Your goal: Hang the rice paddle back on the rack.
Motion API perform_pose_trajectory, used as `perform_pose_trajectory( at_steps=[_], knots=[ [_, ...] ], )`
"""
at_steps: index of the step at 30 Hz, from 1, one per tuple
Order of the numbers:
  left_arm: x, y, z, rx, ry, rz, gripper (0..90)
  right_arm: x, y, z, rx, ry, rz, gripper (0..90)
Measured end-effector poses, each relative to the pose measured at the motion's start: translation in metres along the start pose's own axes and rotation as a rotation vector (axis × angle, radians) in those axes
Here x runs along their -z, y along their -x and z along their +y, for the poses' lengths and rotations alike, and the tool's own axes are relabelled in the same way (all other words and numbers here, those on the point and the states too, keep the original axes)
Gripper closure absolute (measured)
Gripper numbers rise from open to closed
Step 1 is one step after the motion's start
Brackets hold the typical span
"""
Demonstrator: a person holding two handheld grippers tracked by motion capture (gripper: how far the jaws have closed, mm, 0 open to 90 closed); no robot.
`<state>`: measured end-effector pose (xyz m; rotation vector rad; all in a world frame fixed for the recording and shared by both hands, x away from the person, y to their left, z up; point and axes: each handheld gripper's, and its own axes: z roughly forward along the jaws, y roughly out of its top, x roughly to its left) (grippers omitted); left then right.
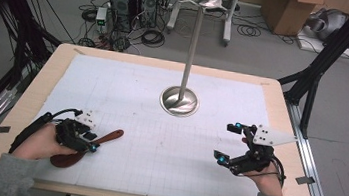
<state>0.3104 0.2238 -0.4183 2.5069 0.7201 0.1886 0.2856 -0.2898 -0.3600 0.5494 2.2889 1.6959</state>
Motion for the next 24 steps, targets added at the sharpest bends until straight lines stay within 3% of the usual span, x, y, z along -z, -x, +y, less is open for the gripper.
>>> perform_pose_trajectory(
  at_steps=[7,19,24],
  knots=[
    [0.0001,0.0006,0.0028,0.012,-0.017,-0.002,73.1,-0.0002,0.0002,0.0001,0.000,0.002,-0.004,1.9],
    [0.0007,-0.0004,0.0017,0.018,-0.007,-0.003,76.2,-0.0006,0.0000,0.0001,-0.003,0.000,0.002,1.9],
    [0.0024,-0.0030,0.0003,0.043,0.010,0.004,76.4,0.0004,-0.0001,0.0002,-0.004,0.004,0.004,1.9]
  ],
)
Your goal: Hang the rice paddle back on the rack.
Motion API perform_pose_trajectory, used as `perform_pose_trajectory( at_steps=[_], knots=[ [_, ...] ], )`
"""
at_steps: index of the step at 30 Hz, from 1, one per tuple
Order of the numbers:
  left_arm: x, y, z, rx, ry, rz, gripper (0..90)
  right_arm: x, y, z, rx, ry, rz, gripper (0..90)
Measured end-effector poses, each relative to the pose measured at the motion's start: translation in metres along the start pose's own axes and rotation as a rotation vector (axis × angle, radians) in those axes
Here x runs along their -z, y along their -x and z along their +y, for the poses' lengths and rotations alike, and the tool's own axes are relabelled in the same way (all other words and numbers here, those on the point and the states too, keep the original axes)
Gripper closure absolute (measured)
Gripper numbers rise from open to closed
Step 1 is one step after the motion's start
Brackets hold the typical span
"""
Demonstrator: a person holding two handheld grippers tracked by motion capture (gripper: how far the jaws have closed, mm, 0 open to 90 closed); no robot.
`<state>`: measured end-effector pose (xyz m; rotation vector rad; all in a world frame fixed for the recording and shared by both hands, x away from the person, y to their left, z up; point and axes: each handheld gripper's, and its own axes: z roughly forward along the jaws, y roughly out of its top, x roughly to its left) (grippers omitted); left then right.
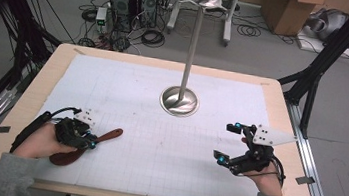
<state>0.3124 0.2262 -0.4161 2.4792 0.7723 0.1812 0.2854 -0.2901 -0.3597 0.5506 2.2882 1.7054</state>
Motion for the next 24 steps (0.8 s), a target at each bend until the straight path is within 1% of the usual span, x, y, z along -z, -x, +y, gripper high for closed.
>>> perform_pose_trajectory(
  at_steps=[1,3,5,9,10,11,12,13,15,18,21,22,24],
  knots=[
    [0.001,-0.001,0.000,0.011,0.008,0.002,76.4,0.000,0.000,0.000,0.002,0.001,-0.002,1.9],
    [0.004,-0.002,-0.001,0.021,0.035,-0.010,76.4,0.001,0.000,0.000,0.003,0.002,-0.001,1.9],
    [0.008,-0.004,-0.002,0.021,0.046,-0.012,76.4,0.001,0.000,0.000,0.003,0.002,-0.001,1.9],
    [0.015,-0.003,-0.002,0.027,0.084,-0.011,76.5,0.000,0.000,0.000,-0.003,-0.004,0.000,1.9],
    [0.017,-0.003,-0.001,0.020,0.089,-0.008,76.5,0.000,0.000,0.000,0.001,-0.002,0.000,1.9],
    [0.019,-0.003,-0.001,0.022,0.097,-0.008,76.5,0.000,0.000,0.000,0.003,-0.002,0.000,1.9],
    [0.021,-0.003,-0.001,0.011,0.098,-0.007,76.5,0.000,0.000,0.000,0.003,-0.002,0.000,1.9],
    [0.022,-0.002,-0.001,0.018,0.110,-0.002,76.5,0.000,0.001,0.000,0.005,-0.002,-0.004,1.9],
    [0.026,-0.003,-0.001,0.008,0.119,-0.001,76.6,0.000,0.000,0.000,0.004,-0.002,-0.003,1.9],
    [0.028,-0.002,-0.001,0.017,0.133,0.000,76.6,0.000,0.000,0.000,0.002,-0.002,0.000,1.9],
    [0.032,-0.001,-0.001,0.012,0.141,0.005,76.7,0.000,0.000,0.000,0.002,-0.002,0.000,1.9],
    [0.033,0.000,-0.001,0.016,0.147,0.009,76.7,0.000,0.000,0.000,-0.002,-0.004,0.000,1.9],
    [0.036,0.000,0.000,0.007,0.157,0.015,76.7,0.000,0.000,0.000,-0.002,-0.005,-0.001,1.9]
  ],
)
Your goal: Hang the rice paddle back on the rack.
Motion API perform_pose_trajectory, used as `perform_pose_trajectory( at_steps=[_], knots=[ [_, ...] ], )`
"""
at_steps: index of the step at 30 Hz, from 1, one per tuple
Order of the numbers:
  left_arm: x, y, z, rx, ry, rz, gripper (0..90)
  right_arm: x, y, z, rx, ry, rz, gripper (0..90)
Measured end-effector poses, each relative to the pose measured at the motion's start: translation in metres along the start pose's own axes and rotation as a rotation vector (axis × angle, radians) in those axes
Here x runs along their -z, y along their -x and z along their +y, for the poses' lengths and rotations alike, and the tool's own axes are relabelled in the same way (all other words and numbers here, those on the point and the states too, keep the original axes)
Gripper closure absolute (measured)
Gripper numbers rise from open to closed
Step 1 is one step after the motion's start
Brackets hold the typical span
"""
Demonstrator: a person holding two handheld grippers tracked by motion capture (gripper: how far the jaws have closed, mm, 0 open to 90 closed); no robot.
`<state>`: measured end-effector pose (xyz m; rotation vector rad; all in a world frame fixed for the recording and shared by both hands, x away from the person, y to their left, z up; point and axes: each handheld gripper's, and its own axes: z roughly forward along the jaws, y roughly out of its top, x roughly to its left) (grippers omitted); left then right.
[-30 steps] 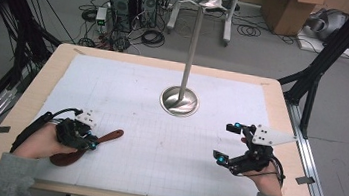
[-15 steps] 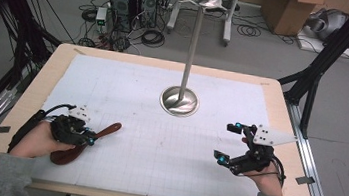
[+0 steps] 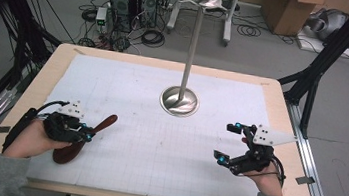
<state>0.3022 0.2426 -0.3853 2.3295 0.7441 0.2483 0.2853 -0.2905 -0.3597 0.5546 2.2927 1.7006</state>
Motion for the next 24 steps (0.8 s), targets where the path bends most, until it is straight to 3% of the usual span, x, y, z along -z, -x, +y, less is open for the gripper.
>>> perform_pose_trajectory(
  at_steps=[5,8,15,20,24],
  knots=[
    [0.007,0.004,0.005,-0.007,0.038,0.011,76.8,0.000,0.000,0.000,-0.001,-0.001,-0.002,1.9],
    [0.010,0.005,0.009,0.033,0.048,0.054,76.7,0.000,0.000,0.000,0.000,0.001,-0.002,1.9],
    [0.016,0.009,0.014,0.035,0.118,0.034,76.9,0.001,0.001,-0.001,0.000,0.003,-0.002,1.9],
    [0.027,0.012,0.017,0.039,0.201,0.103,76.9,-0.003,0.001,-0.002,-0.006,-0.011,0.005,1.9],
    [0.032,0.012,0.018,0.044,0.227,0.096,77.0,-0.005,0.000,-0.002,-0.003,-0.011,0.012,1.9]
  ],
)
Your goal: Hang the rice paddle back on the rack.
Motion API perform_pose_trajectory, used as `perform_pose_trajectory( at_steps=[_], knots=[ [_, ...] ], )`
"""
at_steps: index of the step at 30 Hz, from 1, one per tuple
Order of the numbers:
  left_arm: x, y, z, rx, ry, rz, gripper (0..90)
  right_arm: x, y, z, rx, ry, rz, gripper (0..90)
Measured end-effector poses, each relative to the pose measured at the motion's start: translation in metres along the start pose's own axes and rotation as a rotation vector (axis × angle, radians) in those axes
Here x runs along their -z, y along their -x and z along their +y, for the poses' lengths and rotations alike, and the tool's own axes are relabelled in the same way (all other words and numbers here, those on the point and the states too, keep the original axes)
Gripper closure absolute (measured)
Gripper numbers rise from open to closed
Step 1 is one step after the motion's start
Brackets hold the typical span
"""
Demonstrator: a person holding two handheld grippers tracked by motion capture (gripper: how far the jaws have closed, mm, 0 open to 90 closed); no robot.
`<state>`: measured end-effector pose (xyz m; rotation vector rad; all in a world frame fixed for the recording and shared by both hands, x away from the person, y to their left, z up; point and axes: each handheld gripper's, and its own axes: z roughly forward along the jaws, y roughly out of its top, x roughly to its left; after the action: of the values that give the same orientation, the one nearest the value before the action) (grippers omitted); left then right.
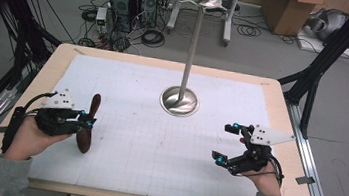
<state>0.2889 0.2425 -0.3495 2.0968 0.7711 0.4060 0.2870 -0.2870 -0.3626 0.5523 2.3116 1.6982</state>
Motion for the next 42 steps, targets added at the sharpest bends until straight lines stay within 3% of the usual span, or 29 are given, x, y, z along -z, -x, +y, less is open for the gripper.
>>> perform_pose_trajectory(
  at_steps=[14,21,26,36,42],
  knots=[
    [-0.002,0.001,0.006,0.010,0.013,-0.039,77.3,0.003,0.001,0.000,-0.008,0.013,-0.007,1.9],
    [-0.001,-0.005,0.019,0.021,0.019,-0.062,77.3,0.004,0.001,0.000,-0.008,0.014,-0.009,1.9],
    [-0.002,-0.007,0.032,0.004,0.036,-0.037,77.3,0.006,0.001,0.000,-0.010,0.019,-0.005,1.9],
    [0.000,-0.012,0.047,0.022,0.049,-0.050,77.4,0.011,0.002,0.000,-0.014,0.044,-0.012,1.9],
    [-0.001,-0.011,0.060,-0.002,0.029,-0.046,77.6,0.010,0.002,0.000,-0.009,0.041,-0.010,1.9]
  ],
)
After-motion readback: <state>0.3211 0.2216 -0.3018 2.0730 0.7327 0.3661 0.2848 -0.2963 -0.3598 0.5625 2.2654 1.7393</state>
